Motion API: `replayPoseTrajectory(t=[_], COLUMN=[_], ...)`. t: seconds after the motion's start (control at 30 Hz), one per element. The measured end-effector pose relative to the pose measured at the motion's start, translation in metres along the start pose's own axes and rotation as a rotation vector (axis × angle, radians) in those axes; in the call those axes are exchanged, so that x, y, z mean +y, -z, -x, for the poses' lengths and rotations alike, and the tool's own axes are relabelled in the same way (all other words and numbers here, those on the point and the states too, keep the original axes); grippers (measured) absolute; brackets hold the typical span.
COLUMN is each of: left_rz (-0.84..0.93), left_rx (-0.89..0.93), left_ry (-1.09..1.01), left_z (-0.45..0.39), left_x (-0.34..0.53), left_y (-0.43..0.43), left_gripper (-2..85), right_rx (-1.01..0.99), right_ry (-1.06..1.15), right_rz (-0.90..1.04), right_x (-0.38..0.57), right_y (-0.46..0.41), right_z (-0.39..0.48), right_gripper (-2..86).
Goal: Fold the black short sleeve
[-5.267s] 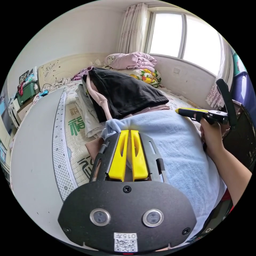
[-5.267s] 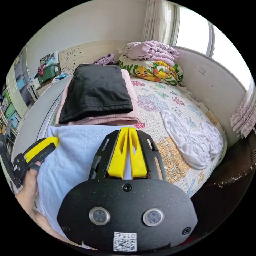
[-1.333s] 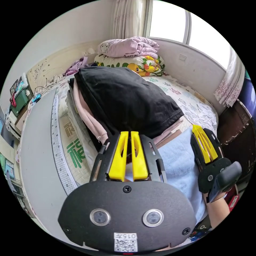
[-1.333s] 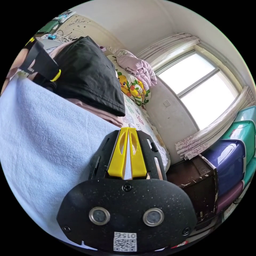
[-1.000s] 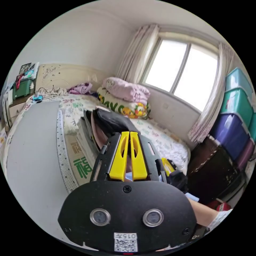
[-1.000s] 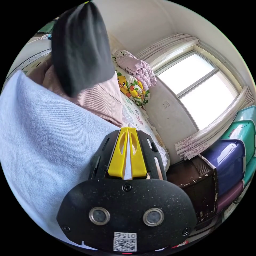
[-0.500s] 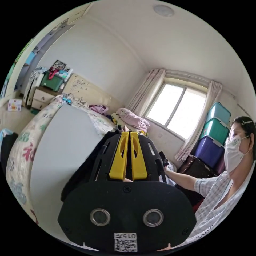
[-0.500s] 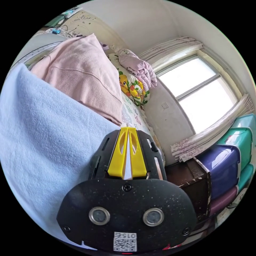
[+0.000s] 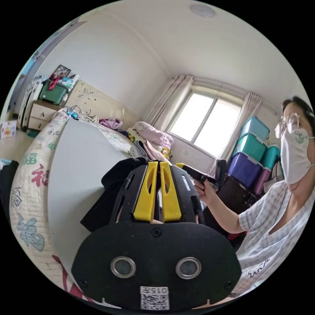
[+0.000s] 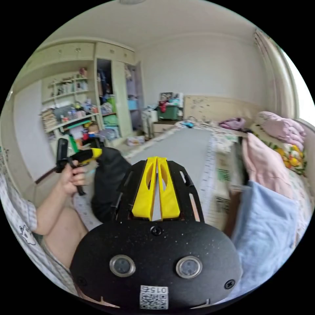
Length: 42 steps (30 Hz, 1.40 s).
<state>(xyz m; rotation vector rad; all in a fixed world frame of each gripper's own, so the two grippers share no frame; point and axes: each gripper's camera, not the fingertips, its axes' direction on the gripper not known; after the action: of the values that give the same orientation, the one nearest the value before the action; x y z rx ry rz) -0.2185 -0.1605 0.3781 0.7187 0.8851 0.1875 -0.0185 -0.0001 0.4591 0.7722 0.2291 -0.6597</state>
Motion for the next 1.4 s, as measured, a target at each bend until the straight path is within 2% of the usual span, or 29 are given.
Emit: replayPoseTrajectory(t=[0.1, 0.17, 0.27, 0.37, 0.47, 0.8, 0.97, 1.2, 1.27, 1.4], left_rz=[0.009, 0.028, 0.012, 0.003, -0.003, 0.002, 0.004, 0.036, -0.005, -0.036], left_rx=[-0.031, -0.051, -0.095, -0.043, 0.035, 0.088, 0.111, 0.017, -0.009, -0.103], left_ry=[-0.010, 0.006, 0.041, 0.089, 0.146, 0.184, 0.217, 0.242, 0.259, 0.265], left_z=[-0.003, 0.003, 0.014, 0.027, 0.039, 0.039, 0.043, 0.046, 0.047, 0.043], left_x=[0.000, -0.003, -0.007, -0.009, -0.010, -0.013, -0.015, -0.017, -0.017, -0.017], left_y=[0.015, 0.031, 0.052, 0.058, 0.053, 0.034, 0.030, 0.035, 0.043, 0.054], left_gripper=[-0.2, -0.3, -0.3, -0.4, -0.4, -0.4, -0.4, -0.4, -0.4, -0.4], right_rx=[-0.259, -0.502, -0.747, -0.875, -0.881, -0.877, -0.773, -0.643, -0.585, -0.631], right_ry=[0.006, 0.015, -0.046, -0.123, -0.119, -0.097, -0.070, -0.086, -0.131, -0.199], right_rz=[0.010, 0.075, 0.088, 0.060, 0.045, 0.066, 0.072, -0.009, -0.052, -0.105], right_x=[0.000, -0.002, 0.004, 0.020, 0.038, 0.075, 0.085, 0.096, 0.102, 0.112], right_y=[-0.038, -0.067, -0.091, -0.102, -0.098, -0.093, -0.085, -0.076, -0.072, -0.072], right_z=[0.037, 0.047, 0.033, 0.008, -0.006, -0.021, -0.026, -0.037, -0.047, -0.060], right_gripper=[5.0, 8.5, 8.1, 4.3, 1.3, 0.3, -0.6, -0.6, -0.4, 0.6])
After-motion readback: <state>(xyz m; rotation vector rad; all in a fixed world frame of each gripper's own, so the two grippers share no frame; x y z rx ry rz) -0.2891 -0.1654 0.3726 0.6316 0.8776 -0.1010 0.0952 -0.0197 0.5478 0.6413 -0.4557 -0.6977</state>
